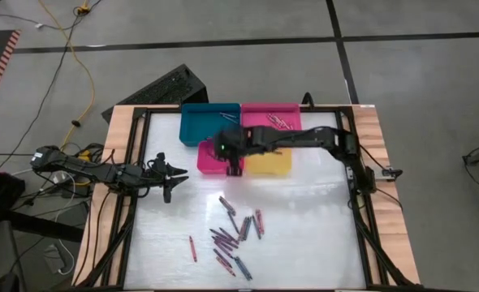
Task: Sort crayons
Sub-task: Put the red crayon into the red bin
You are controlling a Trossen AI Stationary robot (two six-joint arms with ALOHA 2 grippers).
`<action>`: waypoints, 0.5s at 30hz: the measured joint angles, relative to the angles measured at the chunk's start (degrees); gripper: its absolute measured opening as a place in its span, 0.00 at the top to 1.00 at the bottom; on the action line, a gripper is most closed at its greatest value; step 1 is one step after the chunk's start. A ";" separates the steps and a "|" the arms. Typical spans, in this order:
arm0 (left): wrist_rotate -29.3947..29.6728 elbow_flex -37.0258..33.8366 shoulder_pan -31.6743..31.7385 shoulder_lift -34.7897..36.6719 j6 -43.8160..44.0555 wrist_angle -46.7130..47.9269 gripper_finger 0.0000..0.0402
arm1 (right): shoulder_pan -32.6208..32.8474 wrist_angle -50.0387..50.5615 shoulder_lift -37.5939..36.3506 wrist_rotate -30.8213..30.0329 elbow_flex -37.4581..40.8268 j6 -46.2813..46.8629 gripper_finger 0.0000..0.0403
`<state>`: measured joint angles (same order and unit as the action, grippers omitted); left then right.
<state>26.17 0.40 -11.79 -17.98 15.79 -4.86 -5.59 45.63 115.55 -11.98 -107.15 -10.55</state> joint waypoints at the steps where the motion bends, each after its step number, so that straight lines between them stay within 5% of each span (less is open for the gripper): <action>1: 0.00 0.00 0.00 0.01 0.00 -0.01 0.76 | -0.97 -0.05 0.02 0.04 0.00 0.32 0.98; 15: 0.11 0.00 0.00 -0.01 0.11 0.00 0.76 | -4.83 -6.54 0.02 0.28 2.82 7.57 0.98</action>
<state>26.28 0.40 -11.79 -18.00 15.90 -4.86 -10.41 39.10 115.57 -11.70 -104.34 -2.98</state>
